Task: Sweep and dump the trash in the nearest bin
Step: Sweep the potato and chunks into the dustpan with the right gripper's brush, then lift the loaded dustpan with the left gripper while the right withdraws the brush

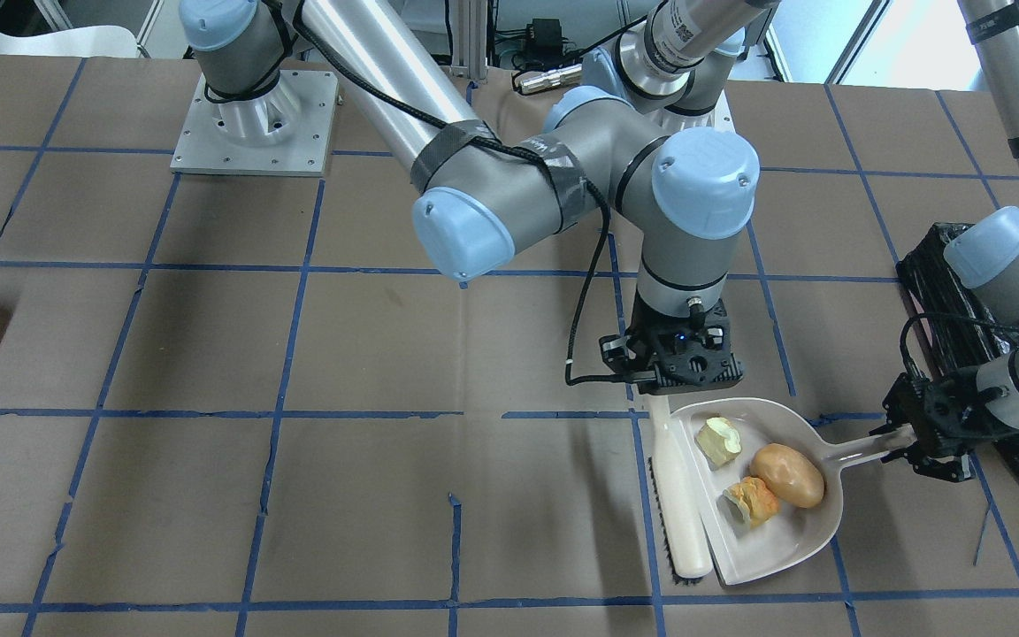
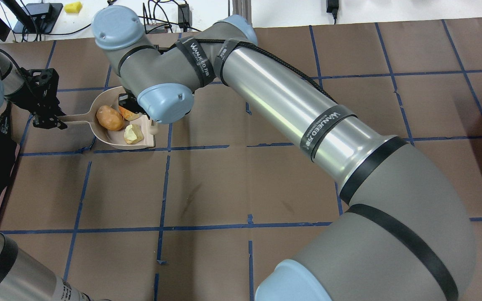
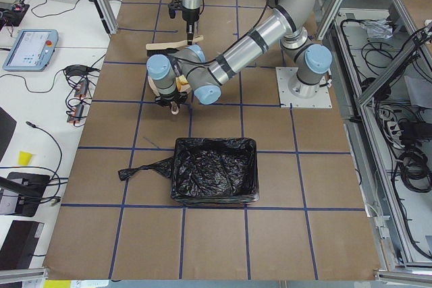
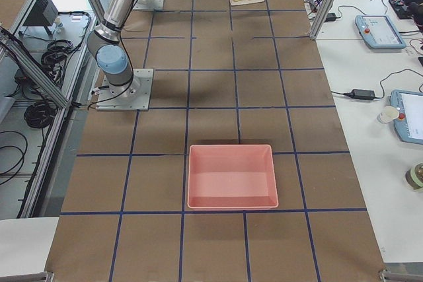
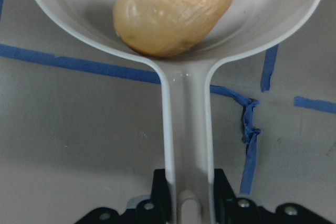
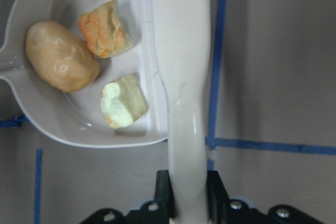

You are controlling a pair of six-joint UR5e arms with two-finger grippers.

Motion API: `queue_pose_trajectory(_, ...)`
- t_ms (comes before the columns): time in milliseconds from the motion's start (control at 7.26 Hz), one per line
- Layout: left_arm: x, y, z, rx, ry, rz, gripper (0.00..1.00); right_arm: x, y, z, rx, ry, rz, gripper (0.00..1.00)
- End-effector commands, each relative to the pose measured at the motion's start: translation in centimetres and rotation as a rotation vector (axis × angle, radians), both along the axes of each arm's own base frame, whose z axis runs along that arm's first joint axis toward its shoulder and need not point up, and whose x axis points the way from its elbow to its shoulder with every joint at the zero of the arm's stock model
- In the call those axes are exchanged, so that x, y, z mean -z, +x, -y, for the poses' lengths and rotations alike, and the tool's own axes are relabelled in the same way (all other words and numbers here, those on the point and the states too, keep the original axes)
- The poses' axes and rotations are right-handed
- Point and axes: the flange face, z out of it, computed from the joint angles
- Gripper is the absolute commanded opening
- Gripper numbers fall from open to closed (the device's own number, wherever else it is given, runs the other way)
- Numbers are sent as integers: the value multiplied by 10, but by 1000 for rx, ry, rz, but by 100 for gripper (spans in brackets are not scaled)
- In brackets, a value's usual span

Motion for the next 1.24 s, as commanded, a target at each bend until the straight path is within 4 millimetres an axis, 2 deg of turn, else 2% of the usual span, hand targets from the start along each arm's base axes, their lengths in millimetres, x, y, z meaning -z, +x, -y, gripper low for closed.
queue_pose_trajectory(0,-9,7,-5,-26,-20,-38,7,29,-45,-3,38,59,-70,17)
queue_pose_trajectory(138,-9,33,-13,-90,-63,-127,7,18,-67,-21,54,81,-85,17)
queue_pose_trajectory(276,-10,53,-22,-129,-53,-149,7,0,-91,-50,52,88,-94,17)
queue_pose_trajectory(413,-21,65,-32,-171,-66,-206,7,-26,-116,-96,44,79,-81,16)
queue_pose_trajectory(551,-32,82,-47,-213,-59,-226,7,-37,-141,-143,47,88,-83,16)
queue_pose_trajectory(689,-38,104,-60,-255,-65,-230,7,-35,-159,-185,48,116,-78,16)
queue_pose_trajectory(827,-42,136,-84,-346,-67,-320,7,-20,-176,-214,48,115,-75,16)
queue_pose_trajectory(965,-51,171,-107,-417,-63,-343,7,8,-192,-239,52,97,-66,16)
queue_pose_trajectory(1102,-70,193,-129,-459,-84,-333,7,24,-206,-261,49,81,-56,16)
